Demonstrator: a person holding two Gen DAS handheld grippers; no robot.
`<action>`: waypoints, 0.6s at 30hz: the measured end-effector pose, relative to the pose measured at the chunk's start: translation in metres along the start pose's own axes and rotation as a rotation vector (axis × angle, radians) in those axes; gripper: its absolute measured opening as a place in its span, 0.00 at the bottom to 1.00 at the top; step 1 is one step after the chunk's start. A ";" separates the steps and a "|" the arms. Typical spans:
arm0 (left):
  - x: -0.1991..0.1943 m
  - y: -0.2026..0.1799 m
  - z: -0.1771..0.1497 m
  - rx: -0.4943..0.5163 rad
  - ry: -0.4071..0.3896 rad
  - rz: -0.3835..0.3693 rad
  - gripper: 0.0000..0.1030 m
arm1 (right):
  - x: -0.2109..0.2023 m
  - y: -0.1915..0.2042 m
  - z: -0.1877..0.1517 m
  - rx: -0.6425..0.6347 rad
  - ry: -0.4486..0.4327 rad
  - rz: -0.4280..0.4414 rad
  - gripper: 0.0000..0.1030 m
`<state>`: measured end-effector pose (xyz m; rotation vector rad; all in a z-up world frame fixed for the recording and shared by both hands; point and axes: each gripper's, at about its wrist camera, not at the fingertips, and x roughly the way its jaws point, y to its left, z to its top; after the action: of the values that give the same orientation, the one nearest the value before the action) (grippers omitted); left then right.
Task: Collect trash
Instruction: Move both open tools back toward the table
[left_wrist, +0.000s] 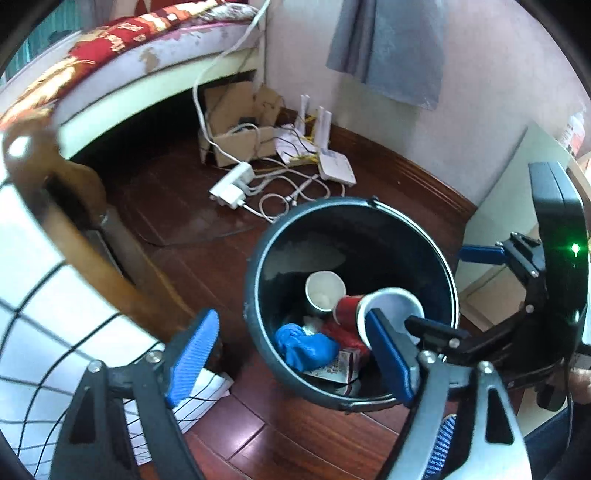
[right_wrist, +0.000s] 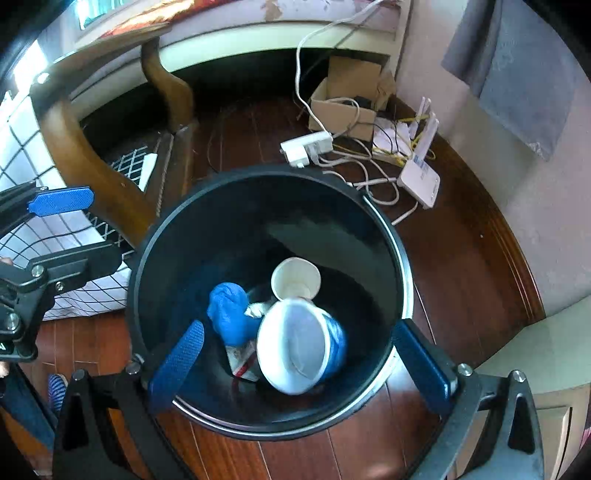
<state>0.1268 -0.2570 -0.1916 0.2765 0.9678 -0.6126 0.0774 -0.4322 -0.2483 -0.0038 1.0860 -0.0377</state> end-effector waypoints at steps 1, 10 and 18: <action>-0.005 0.002 -0.001 -0.003 -0.008 0.008 0.83 | -0.004 0.004 0.002 -0.007 -0.007 0.000 1.00; -0.044 0.018 -0.006 -0.049 -0.062 0.043 0.83 | -0.037 0.034 0.009 -0.047 -0.053 0.005 1.00; -0.096 0.033 -0.010 -0.080 -0.146 0.090 0.86 | -0.079 0.058 0.018 -0.071 -0.119 0.003 1.00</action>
<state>0.0993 -0.1911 -0.1188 0.2001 0.8325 -0.5039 0.0584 -0.3719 -0.1714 -0.0671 0.9674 0.0039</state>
